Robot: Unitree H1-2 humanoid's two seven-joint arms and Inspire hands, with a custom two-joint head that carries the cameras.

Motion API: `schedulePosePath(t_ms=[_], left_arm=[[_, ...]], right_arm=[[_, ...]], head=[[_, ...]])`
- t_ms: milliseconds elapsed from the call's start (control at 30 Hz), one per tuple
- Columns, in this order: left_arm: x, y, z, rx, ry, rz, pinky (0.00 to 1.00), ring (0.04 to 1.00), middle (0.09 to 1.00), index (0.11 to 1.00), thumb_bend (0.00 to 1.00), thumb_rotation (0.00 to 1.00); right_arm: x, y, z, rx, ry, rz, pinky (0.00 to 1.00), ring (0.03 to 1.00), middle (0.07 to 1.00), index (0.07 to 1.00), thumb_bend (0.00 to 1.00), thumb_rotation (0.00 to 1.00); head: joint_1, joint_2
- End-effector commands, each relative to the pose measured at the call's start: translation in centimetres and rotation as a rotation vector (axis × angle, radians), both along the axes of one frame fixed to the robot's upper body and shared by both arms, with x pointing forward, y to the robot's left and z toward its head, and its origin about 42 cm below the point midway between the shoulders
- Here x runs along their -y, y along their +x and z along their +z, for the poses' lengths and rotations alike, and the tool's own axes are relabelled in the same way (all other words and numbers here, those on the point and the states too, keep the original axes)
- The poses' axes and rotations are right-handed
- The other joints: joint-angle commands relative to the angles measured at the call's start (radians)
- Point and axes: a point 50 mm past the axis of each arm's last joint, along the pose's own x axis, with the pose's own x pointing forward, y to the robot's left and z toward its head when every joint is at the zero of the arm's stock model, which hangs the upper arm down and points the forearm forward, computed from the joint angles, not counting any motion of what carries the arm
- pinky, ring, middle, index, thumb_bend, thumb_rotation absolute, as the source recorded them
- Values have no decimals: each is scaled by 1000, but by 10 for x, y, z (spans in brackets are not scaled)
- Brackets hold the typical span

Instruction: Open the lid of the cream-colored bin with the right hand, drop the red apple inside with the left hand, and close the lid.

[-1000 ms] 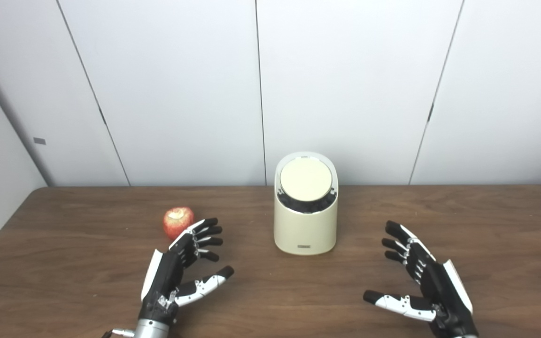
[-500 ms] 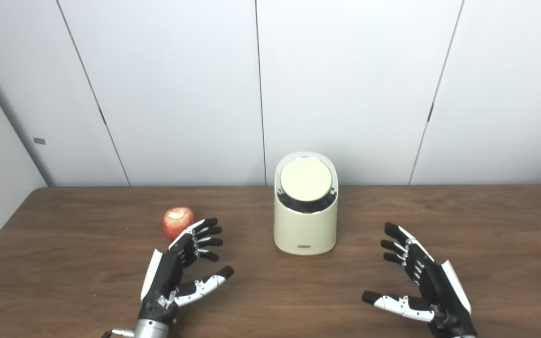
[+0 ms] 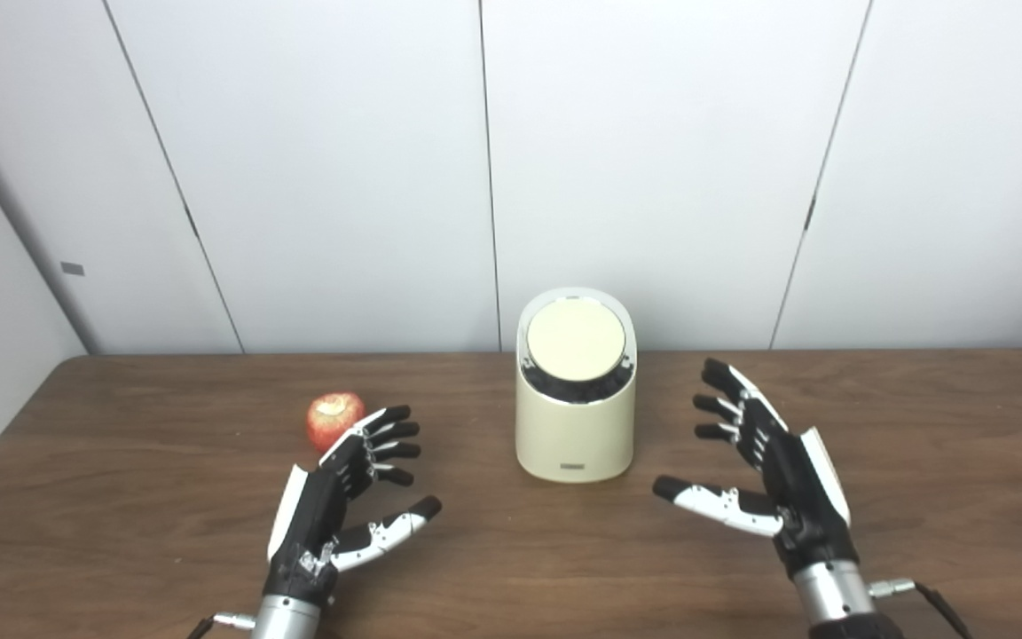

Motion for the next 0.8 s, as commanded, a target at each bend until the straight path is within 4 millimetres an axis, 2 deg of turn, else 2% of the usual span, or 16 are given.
schedulePosePath(t_ms=[0,200,333,567,767], left_arm=[[0,1,-4,14,5,4,597,713,775,833,622,0],[0,4,-6,14,-1,9,584,711,776,830,625,0],[1,5,-6,11,1,12,593,713,779,834,628,0],[2,6,-7,10,-3,16,596,713,775,832,636,0],[3,6,-8,13,-1,10,583,706,772,828,628,0]], right_arm=[[-3,16,28,78,-47,-8,732,853,908,916,777,294],[-6,40,61,96,-99,-55,771,899,933,919,837,359],[-5,50,77,76,-118,-63,837,939,963,941,852,399],[-5,70,91,74,-205,-64,864,920,918,949,897,425],[-17,78,105,30,-268,-55,853,941,954,961,896,432]], head=[[1,0],[-3,-2],[-2,0],[-2,-2],[3,2]])
